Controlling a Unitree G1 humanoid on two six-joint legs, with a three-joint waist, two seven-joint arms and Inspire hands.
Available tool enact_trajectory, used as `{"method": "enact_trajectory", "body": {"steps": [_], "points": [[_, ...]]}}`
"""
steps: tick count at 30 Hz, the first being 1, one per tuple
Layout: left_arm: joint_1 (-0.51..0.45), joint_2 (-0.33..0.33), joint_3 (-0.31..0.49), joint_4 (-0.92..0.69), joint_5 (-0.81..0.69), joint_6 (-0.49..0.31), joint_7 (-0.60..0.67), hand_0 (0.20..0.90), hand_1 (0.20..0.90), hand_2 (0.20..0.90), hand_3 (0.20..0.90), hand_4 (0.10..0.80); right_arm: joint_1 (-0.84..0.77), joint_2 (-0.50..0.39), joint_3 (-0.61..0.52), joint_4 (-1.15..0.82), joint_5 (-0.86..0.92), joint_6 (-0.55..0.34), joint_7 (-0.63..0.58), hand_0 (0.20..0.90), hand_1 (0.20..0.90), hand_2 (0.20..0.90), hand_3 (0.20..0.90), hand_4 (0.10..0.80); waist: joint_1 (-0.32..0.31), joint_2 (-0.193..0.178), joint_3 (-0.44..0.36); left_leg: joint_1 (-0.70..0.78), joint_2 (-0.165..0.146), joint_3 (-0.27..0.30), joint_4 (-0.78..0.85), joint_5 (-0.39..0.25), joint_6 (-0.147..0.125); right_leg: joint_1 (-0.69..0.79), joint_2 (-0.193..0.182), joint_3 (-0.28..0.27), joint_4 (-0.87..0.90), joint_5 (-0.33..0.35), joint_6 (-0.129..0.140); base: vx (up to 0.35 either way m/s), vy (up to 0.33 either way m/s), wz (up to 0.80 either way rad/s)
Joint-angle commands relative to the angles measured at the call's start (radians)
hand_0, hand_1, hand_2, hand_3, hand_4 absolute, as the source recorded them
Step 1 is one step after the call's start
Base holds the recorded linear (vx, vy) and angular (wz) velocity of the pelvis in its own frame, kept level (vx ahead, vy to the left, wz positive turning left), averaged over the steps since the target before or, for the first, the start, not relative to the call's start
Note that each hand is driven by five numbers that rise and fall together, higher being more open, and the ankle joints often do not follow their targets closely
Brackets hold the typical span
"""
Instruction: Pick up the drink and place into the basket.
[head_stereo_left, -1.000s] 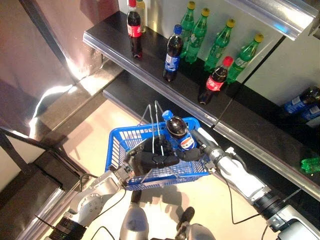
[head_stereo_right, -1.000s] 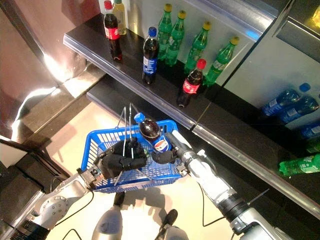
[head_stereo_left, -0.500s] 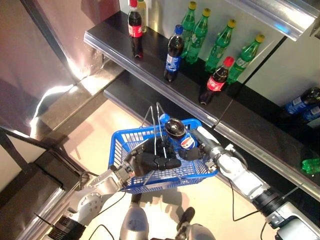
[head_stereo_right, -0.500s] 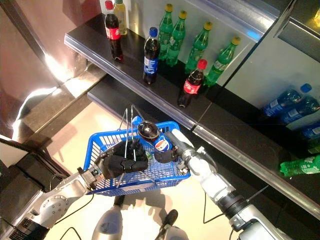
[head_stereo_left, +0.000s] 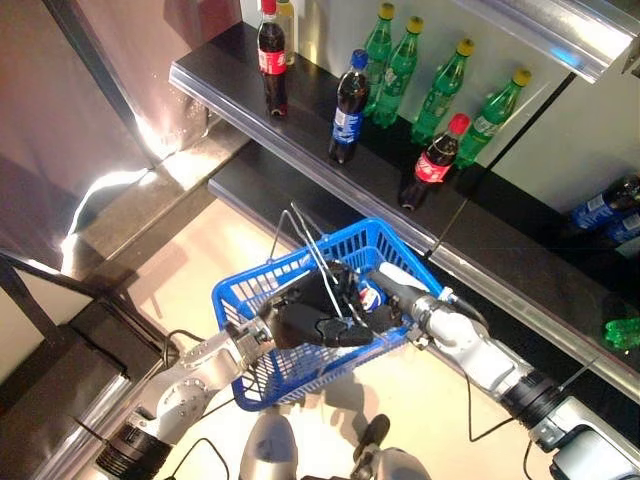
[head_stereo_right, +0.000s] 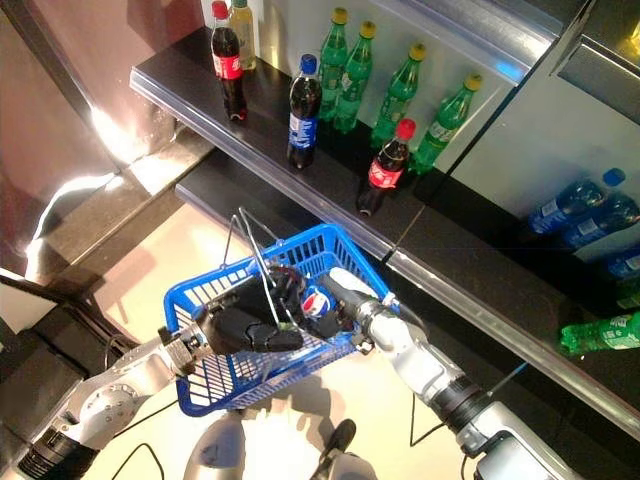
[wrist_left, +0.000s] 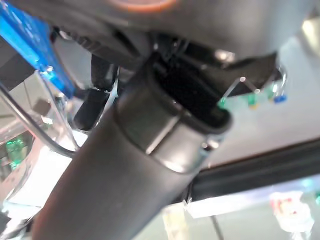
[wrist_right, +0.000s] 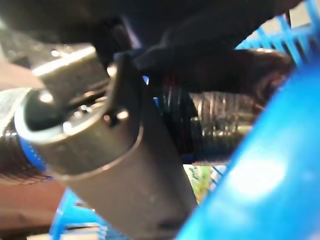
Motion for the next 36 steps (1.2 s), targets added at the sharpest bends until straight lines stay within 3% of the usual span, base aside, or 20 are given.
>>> {"method": "enact_trajectory", "body": {"steps": [1, 15, 25, 30, 36], "points": [[-0.137, -0.13, -0.081, -0.225, -0.094, -0.128, -0.205, 0.3, 0.3, 0.3, 0.2, 0.1, -0.086, 0.007, 0.08, -0.014, -0.016, -0.063, -0.016, 0.3, 0.3, 0.3, 0.2, 0.1, 0.008, -0.014, -0.334, 0.032, -0.015, 0.056, -0.003, -0.07, 0.015, 0.082, -0.017, 0.001, -0.002, -0.063, 0.051, 0.0, 0.0, 0.0], [-0.157, -0.125, -0.093, -0.234, -0.07, -0.124, -0.218, 0.3, 0.3, 0.3, 0.2, 0.1, -0.113, 0.016, 0.115, -0.009, -0.078, -0.059, 0.056, 0.3, 0.3, 0.3, 0.2, 0.1, 0.008, -0.013, -0.336, 0.034, -0.016, 0.055, -0.003, -0.069, 0.015, 0.081, -0.016, 0.006, -0.002, -0.063, 0.049, 0.0, 0.0, 0.0], [-0.209, -0.113, -0.145, -0.245, -0.009, -0.137, -0.254, 0.3, 0.3, 0.3, 0.2, 0.1, -0.238, 0.001, 0.206, 0.028, -0.141, -0.058, 0.231, 0.3, 0.3, 0.3, 0.2, 0.1, 0.021, -0.017, -0.342, 0.034, -0.017, 0.047, -0.003, -0.064, 0.011, 0.088, -0.015, -0.003, -0.002, -0.062, 0.048, 0.0, 0.0, 0.0], [-0.236, -0.108, -0.166, -0.248, -0.006, -0.144, -0.262, 0.3, 0.3, 0.3, 0.2, 0.1, -0.287, 0.002, 0.262, 0.067, -0.11, -0.018, 0.41, 0.3, 0.3, 0.3, 0.2, 0.1, 0.028, -0.025, -0.348, 0.037, -0.018, 0.043, -0.003, -0.063, 0.009, 0.091, -0.014, -0.011, -0.002, -0.061, 0.045, 0.012, 0.003, 0.01], [-0.259, -0.145, -0.197, -0.245, 0.013, -0.131, -0.266, 0.3, 0.3, 0.3, 0.2, 0.1, -0.322, 0.064, 0.291, 0.203, -0.091, -0.001, 0.47, 0.3, 0.3, 0.3, 0.2, 0.1, 0.044, -0.033, -0.353, 0.039, -0.019, 0.033, -0.003, -0.063, 0.009, 0.096, -0.012, -0.019, -0.002, -0.062, 0.04, 0.023, 0.003, 0.03]]}}
